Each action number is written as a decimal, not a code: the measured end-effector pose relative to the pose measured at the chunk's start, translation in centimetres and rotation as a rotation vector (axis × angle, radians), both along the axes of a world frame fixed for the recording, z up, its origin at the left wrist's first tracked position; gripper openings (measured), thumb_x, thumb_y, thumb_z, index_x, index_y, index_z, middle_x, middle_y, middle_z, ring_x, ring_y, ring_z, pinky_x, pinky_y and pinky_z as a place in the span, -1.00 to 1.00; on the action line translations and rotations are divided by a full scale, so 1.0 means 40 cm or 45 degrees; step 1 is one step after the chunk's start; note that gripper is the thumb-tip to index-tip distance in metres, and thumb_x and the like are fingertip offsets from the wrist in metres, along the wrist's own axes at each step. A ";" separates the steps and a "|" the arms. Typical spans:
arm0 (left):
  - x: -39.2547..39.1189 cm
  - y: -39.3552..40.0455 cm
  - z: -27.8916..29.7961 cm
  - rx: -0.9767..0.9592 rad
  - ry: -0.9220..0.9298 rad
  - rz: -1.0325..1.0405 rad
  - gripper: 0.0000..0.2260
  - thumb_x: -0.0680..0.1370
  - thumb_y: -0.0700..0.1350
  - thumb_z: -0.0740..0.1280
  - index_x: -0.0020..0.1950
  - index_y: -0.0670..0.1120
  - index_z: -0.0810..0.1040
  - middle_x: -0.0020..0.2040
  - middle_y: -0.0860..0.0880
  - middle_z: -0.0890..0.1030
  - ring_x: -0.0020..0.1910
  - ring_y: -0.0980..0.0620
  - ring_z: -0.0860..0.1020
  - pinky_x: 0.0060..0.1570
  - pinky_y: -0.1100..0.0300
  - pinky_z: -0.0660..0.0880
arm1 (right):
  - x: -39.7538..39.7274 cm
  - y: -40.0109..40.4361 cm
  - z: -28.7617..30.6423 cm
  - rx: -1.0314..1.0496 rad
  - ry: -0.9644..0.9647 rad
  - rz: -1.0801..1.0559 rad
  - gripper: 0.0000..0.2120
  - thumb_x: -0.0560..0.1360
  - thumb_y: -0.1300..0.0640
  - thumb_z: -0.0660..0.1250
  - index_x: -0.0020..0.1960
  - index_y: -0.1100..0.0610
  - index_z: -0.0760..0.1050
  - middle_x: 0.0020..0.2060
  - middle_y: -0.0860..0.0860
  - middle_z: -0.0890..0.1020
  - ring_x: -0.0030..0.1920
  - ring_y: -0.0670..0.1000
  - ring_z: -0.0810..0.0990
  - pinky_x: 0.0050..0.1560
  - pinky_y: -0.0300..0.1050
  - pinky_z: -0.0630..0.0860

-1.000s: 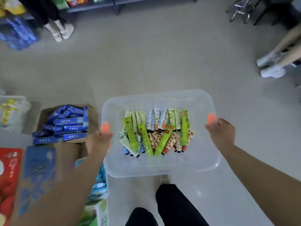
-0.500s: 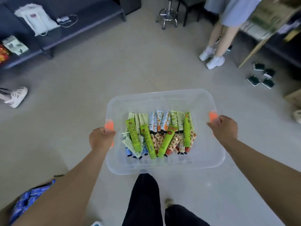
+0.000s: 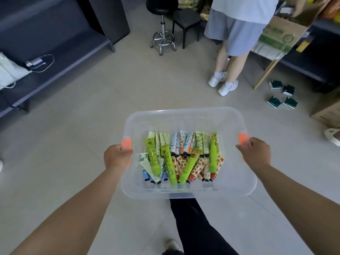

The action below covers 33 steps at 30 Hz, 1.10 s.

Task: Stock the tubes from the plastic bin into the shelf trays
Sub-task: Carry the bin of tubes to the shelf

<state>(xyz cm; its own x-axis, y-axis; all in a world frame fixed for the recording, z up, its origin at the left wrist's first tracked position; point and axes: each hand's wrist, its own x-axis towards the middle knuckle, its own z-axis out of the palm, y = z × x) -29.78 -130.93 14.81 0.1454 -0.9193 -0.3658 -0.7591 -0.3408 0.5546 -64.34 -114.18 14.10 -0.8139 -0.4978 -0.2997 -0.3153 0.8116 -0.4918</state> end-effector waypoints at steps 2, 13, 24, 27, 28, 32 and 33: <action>-0.044 -0.104 -0.004 0.014 -0.001 0.007 -0.62 0.41 -0.19 0.41 -0.52 -0.11 0.29 -0.55 -0.05 0.30 -0.53 -0.01 0.28 -0.46 0.21 0.17 | -0.040 -0.100 -0.005 0.002 -0.023 -0.023 -0.70 0.42 0.09 0.41 -0.34 0.18 0.36 -0.45 0.06 0.47 -0.39 0.07 0.42 -0.41 -0.16 0.27; -0.236 -0.700 0.052 -0.045 -0.018 0.017 -0.59 0.41 -0.17 0.41 -0.54 -0.09 0.27 -0.56 -0.03 0.28 -0.54 0.00 0.27 -0.48 0.20 0.18 | -0.237 -0.724 0.033 -0.041 -0.010 0.010 -0.72 0.44 0.08 0.40 -0.29 0.20 0.38 -0.43 0.04 0.45 -0.27 0.13 0.44 -0.27 -0.12 0.29; -0.423 -1.401 0.075 -0.038 0.001 -0.081 -0.60 0.43 -0.18 0.41 -0.52 -0.08 0.29 -0.56 -0.03 0.30 -0.54 0.01 0.29 -0.49 0.21 0.17 | -0.384 -1.352 0.028 -0.029 -0.053 -0.118 -0.75 0.45 0.03 0.37 -0.22 0.21 0.47 -0.33 0.12 0.57 -0.21 0.20 0.55 -0.21 -0.08 0.39; -0.484 -1.578 0.092 -0.048 0.014 -0.068 -0.61 0.43 -0.18 0.41 -0.52 -0.08 0.30 -0.56 -0.03 0.31 -0.54 0.01 0.29 -0.49 0.21 0.18 | -0.427 -1.510 0.045 -0.036 -0.059 -0.111 -0.77 0.47 0.02 0.34 -0.17 0.20 0.47 -0.28 0.14 0.59 -0.18 0.21 0.56 -0.19 -0.06 0.42; -0.504 -1.641 0.093 -0.049 0.011 -0.074 -0.63 0.43 -0.17 0.41 -0.51 -0.08 0.32 -0.56 -0.03 0.32 -0.54 0.01 0.30 -0.49 0.21 0.19 | -0.445 -1.568 0.049 -0.064 -0.062 -0.124 -0.78 0.47 0.04 0.35 -0.15 0.21 0.48 -0.27 0.16 0.59 -0.18 0.21 0.55 -0.17 -0.04 0.44; -0.598 -1.896 0.084 -0.025 0.010 -0.095 -0.68 0.44 -0.13 0.42 -0.49 -0.09 0.41 -0.55 -0.04 0.41 -0.54 0.00 0.37 -0.48 0.24 0.26 | -0.536 -1.803 0.044 -0.037 -0.045 -0.132 -0.75 0.45 0.03 0.37 -0.11 0.23 0.51 -0.25 0.15 0.60 -0.13 0.21 0.57 -0.15 -0.02 0.46; -0.622 -1.959 0.080 -0.021 0.004 -0.100 -0.69 0.44 -0.12 0.42 -0.48 -0.10 0.43 -0.54 -0.05 0.43 -0.54 -0.01 0.39 -0.47 0.24 0.29 | -0.559 -1.862 0.042 -0.028 -0.049 -0.140 -0.75 0.45 0.02 0.38 -0.11 0.22 0.51 -0.26 0.13 0.60 -0.14 0.20 0.58 -0.15 -0.02 0.47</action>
